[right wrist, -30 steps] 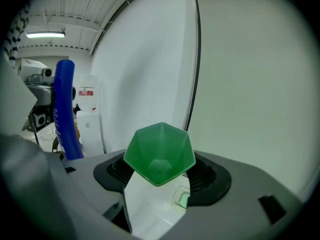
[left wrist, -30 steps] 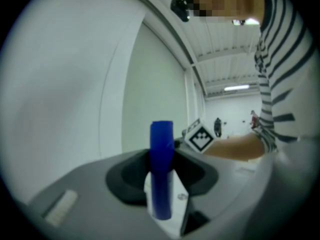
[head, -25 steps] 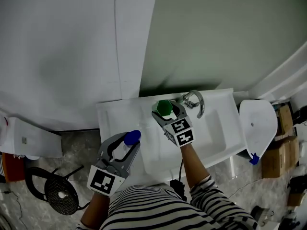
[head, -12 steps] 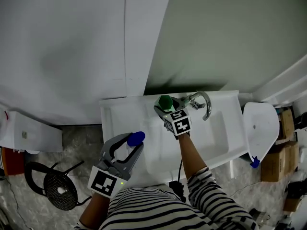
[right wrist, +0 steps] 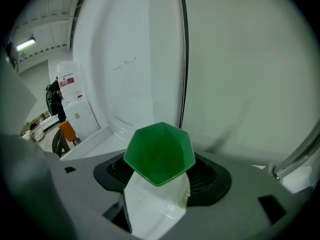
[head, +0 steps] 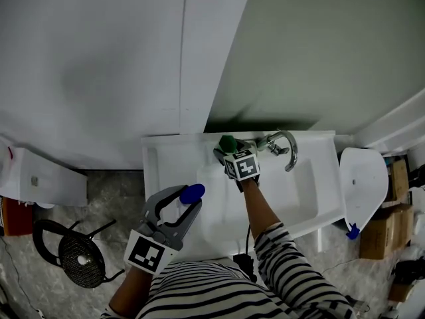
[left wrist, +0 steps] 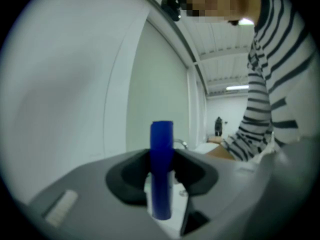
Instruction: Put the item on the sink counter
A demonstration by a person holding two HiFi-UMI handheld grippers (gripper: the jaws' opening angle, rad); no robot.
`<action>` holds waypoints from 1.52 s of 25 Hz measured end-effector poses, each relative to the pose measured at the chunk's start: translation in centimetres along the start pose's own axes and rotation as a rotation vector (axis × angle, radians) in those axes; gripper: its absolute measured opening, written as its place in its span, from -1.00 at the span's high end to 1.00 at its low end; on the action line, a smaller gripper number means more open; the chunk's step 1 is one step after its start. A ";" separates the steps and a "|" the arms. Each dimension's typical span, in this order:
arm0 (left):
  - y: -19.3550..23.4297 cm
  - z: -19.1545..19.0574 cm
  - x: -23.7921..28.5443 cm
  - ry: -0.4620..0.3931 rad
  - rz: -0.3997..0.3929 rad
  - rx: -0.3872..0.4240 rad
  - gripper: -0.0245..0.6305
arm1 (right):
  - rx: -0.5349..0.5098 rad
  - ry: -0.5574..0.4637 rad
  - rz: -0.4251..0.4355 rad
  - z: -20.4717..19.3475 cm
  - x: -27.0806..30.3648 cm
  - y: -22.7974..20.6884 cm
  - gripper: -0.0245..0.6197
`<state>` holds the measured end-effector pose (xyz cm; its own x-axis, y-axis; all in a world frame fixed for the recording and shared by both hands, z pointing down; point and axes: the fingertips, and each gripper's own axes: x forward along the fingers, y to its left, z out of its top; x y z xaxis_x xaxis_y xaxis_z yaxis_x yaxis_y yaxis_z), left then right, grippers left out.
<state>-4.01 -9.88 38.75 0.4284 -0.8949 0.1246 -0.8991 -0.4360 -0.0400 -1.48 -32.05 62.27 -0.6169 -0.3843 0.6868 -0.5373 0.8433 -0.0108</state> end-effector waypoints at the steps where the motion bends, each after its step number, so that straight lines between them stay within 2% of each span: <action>1: 0.0 -0.1 0.0 0.004 0.000 0.002 0.45 | 0.005 0.008 0.001 -0.2 0.3 0.0 -0.06; 14: 0.0 -0.8 0.7 0.029 -0.005 -0.003 0.45 | 0.003 0.082 0.001 -2.7 3.3 -0.4 -0.06; 38: 0.2 -0.7 0.6 0.026 -0.001 0.008 0.45 | -0.045 0.047 0.004 -2.6 3.4 0.2 -0.06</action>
<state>-3.98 -10.42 39.50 0.4269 -0.8918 0.1502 -0.8978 -0.4378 -0.0480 -2.16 -32.20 66.53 -0.5911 -0.3634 0.7201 -0.5073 0.8616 0.0184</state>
